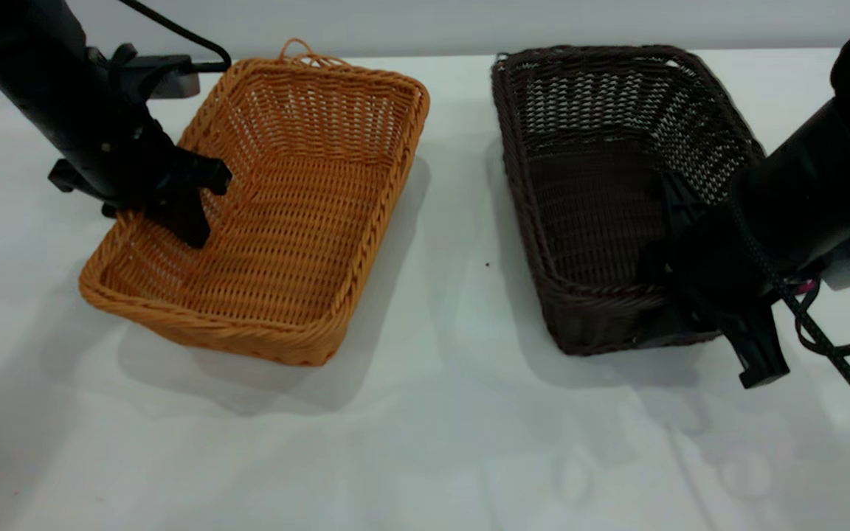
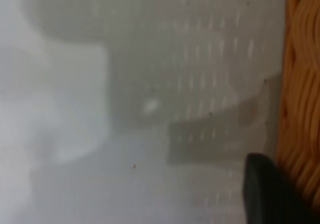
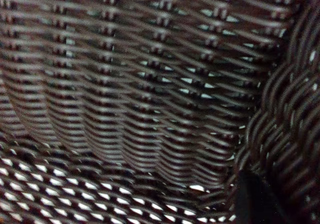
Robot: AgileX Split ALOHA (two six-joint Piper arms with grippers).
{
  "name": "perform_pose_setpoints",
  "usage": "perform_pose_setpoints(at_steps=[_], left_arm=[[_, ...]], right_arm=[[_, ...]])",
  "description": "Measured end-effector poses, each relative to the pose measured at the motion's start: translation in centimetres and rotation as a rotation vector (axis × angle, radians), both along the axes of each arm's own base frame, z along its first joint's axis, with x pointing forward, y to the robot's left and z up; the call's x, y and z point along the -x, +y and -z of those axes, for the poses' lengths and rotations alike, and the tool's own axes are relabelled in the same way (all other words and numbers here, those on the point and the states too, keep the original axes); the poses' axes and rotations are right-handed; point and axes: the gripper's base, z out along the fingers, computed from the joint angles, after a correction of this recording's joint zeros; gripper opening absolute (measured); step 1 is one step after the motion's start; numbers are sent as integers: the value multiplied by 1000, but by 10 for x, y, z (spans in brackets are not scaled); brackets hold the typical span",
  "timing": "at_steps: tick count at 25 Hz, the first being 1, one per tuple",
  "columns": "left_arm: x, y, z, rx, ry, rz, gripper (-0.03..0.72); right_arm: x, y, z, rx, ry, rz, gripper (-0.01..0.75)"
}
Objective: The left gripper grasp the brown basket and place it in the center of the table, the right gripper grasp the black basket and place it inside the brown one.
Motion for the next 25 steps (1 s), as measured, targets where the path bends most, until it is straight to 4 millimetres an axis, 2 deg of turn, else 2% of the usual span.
perform_pose_setpoints(at_steps=[2, 4, 7, 10, 14, 17, 21, 25], left_arm=[[-1, 0, -1, -12, -15, 43, 83], [-2, 2, -3, -48, -44, 129, 83], [-5, 3, -4, -98, -90, 246, 83], [-7, 2, -4, -131, -135, 345, 83], [-12, -7, -7, -190, -229, 521, 83], [-13, -28, -9, -255, -323, 727, 83], [-7, -64, -13, -322, -414, 997, 83], [-1, -101, -15, -361, -473, 1211, 83]], right_arm=[[-1, 1, -5, -12, -16, -20, 86], [-5, 2, -15, -23, -55, -42, 86], [-15, -9, -36, -16, -159, -117, 85], [-26, -29, -67, -31, -289, -169, 85], [-34, -67, -101, -72, -432, -230, 85], [-30, -89, -119, -135, -491, -350, 85], [-23, -98, -143, -216, -546, -531, 85], [-27, -101, -159, -208, -590, -593, 85]])
